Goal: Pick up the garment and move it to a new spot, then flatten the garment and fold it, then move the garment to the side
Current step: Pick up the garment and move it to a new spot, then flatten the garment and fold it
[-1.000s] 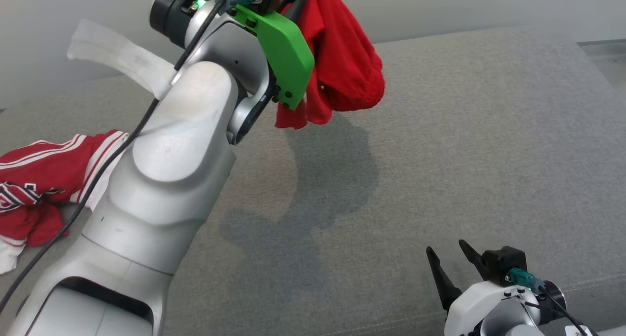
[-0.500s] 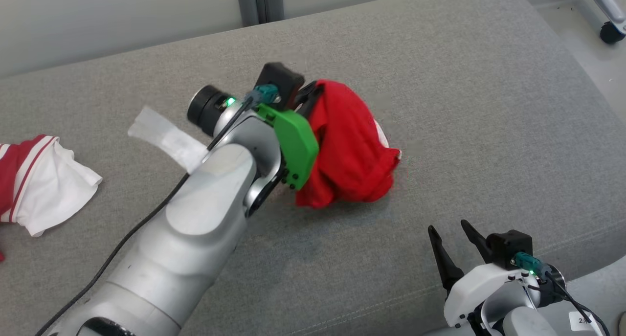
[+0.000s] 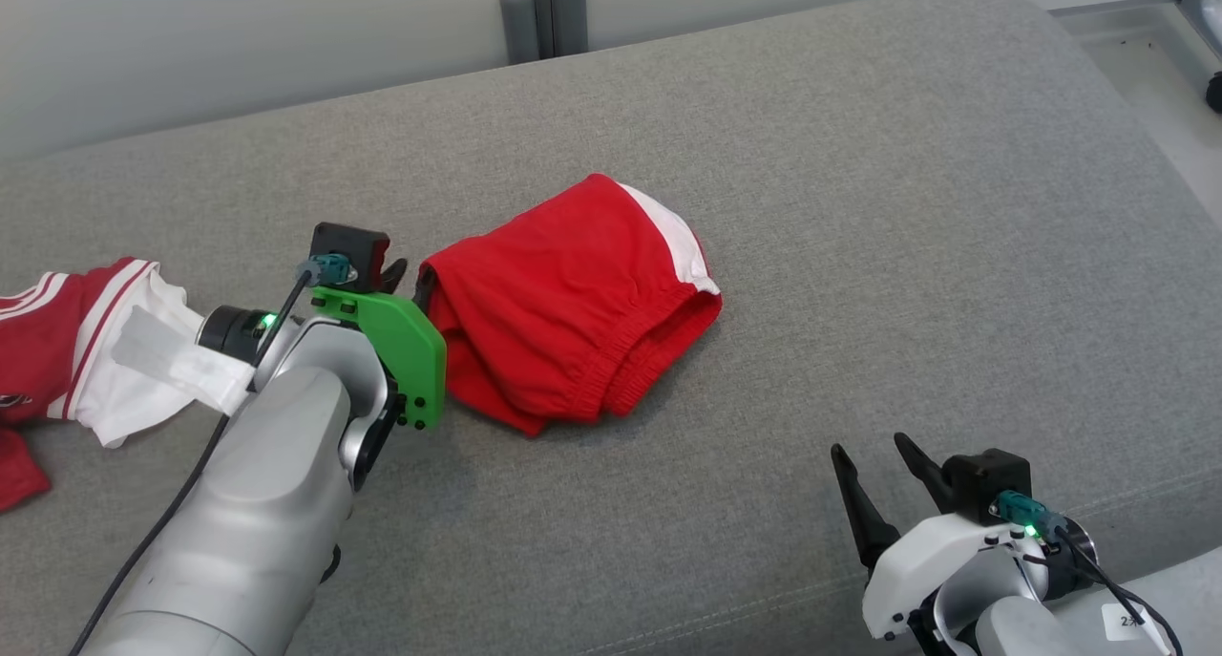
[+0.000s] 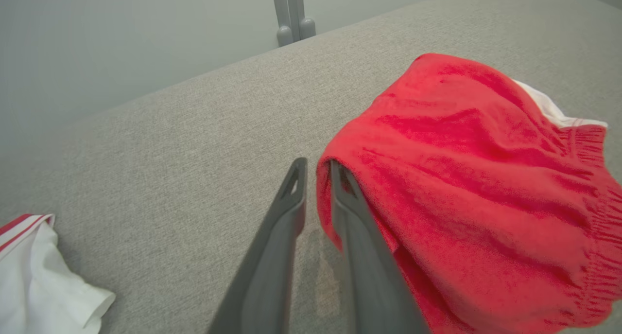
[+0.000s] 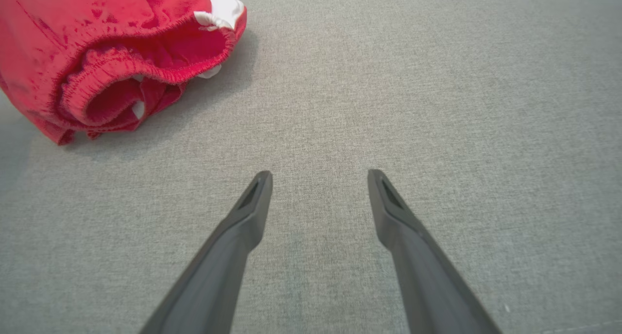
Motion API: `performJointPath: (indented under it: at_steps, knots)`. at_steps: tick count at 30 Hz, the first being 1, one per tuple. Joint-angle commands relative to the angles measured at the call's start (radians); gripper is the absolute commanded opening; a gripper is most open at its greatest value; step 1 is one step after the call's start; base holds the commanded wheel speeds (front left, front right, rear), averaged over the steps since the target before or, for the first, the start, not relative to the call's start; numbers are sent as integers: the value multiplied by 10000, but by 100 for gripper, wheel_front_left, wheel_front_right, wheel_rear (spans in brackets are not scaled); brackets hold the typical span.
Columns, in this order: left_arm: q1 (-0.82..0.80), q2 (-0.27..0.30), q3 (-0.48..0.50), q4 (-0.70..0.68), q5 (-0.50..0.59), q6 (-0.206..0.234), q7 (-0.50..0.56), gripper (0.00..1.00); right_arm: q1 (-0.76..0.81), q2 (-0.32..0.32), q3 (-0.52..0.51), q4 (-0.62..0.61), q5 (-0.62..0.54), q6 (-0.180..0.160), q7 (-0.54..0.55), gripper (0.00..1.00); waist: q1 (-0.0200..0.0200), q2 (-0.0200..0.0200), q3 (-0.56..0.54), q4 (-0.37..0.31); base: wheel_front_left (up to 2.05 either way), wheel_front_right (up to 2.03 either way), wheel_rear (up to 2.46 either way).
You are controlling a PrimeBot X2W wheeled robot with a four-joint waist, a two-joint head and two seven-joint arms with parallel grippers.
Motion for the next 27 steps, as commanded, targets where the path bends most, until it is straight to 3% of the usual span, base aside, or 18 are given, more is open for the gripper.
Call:
performJointPath:
  at_steps: [1, 4, 7, 10, 16, 21, 27]
  knots:
    - [171, 39, 46, 187, -67, 74, 25, 100, -60, -19, 16, 27, -38, -3, 2, 100, 0, -1, -150, 88, 0, 0, 0]
    - [55, 96, 119, 615, -168, 253, 252, 100, 16, -19, 36, 63, -79, -3, 57, 100, 0, -1, -284, 159, 0, 0, 0]
    - [-191, 53, -46, 1110, -191, 383, 1317, 100, 71, -16, 33, 65, -74, -3, 87, 100, 0, -1, -388, 212, 0, 0, 0]
    - [-453, -59, -258, 1161, -121, 157, 2104, 100, 136, -19, 26, 81, -59, -3, 91, 100, 0, -1, -531, 219, 0, 0, 0]
    - [-813, -594, -517, 392, -207, -168, 2523, 100, 287, -19, 82, 113, -57, -3, 104, 100, 0, -1, -690, 42, 0, 0, 0]
    - [-919, -953, -904, -464, -126, -270, 2572, 100, 227, -18, 278, 80, -59, -3, 117, 100, 0, -1, -591, -485, 0, 0, 0]
    - [-666, -1117, -1311, -848, -100, -42, 2908, 100, 78, -19, 430, -30, -26, -3, 110, 100, 0, -1, -169, -1603, 0, 0, 0]
